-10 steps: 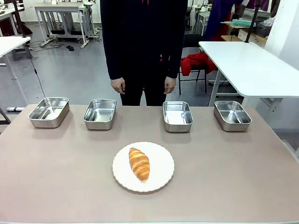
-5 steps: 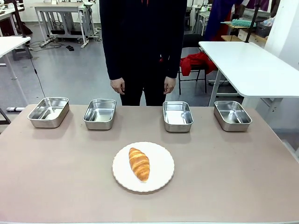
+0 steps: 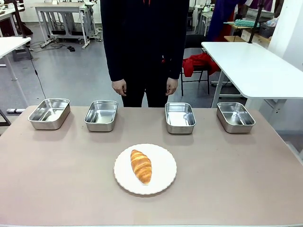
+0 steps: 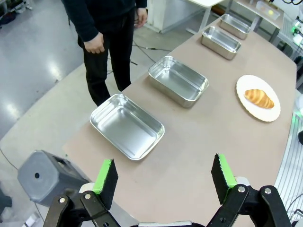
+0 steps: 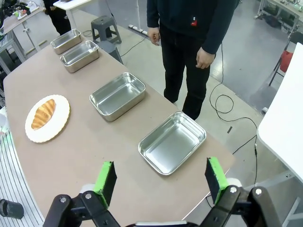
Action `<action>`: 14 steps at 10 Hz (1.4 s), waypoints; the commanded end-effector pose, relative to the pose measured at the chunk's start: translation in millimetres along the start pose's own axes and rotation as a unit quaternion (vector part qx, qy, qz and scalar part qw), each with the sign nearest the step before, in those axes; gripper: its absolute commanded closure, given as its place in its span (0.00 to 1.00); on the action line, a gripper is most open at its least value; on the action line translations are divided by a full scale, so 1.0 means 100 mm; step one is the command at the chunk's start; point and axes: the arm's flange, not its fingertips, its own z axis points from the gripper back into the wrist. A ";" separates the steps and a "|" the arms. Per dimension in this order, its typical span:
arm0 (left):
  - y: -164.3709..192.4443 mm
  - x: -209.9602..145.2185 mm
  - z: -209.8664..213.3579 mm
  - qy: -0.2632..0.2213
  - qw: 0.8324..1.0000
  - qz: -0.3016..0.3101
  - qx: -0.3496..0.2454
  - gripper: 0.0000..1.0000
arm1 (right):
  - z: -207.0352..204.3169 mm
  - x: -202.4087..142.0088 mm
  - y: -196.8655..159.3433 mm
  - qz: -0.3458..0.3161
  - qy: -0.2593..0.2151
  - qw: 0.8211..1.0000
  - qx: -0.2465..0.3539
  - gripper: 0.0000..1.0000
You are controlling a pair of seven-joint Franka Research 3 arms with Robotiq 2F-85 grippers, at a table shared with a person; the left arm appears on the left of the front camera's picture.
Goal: Place the bread in the container.
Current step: Place the Butter Roll into the Airtight Container indicated by the human.
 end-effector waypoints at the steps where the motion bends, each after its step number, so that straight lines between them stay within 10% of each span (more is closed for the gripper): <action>1: -0.01 0.00 0.02 -0.001 1.000 -0.003 0.000 0.00 | 0.00 0.01 0.00 0.000 -0.001 1.000 0.000 0.02; 14: -0.01 0.00 0.02 -0.001 1.000 -0.003 0.000 0.00 | 0.00 0.01 0.00 0.000 -0.001 1.000 0.000 0.02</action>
